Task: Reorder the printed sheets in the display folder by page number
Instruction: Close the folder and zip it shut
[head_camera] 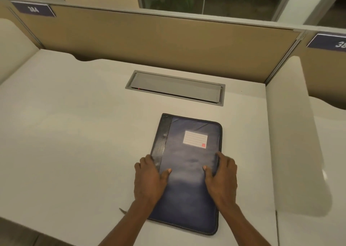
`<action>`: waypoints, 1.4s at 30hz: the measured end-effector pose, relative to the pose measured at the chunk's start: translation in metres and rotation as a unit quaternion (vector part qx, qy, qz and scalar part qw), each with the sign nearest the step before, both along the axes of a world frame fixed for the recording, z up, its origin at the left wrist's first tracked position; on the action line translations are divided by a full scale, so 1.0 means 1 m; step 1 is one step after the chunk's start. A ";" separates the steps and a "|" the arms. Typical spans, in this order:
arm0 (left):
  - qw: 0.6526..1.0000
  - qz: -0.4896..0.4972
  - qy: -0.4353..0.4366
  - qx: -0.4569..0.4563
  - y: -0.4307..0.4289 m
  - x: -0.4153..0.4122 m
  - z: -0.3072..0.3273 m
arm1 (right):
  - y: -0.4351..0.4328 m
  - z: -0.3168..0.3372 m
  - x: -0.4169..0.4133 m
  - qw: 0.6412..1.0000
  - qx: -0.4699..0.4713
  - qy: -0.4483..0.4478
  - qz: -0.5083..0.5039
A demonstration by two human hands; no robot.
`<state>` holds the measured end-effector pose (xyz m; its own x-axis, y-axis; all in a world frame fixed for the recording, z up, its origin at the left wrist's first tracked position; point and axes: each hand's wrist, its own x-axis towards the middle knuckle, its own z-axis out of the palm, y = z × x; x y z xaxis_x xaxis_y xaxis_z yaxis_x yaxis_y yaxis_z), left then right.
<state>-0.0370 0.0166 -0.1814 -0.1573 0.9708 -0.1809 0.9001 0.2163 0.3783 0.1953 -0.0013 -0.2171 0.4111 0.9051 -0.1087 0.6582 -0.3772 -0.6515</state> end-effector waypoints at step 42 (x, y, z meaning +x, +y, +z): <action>0.978 -0.181 0.012 -0.103 0.067 -0.129 0.018 | -0.002 0.004 -0.101 0.993 0.019 -0.090 -0.077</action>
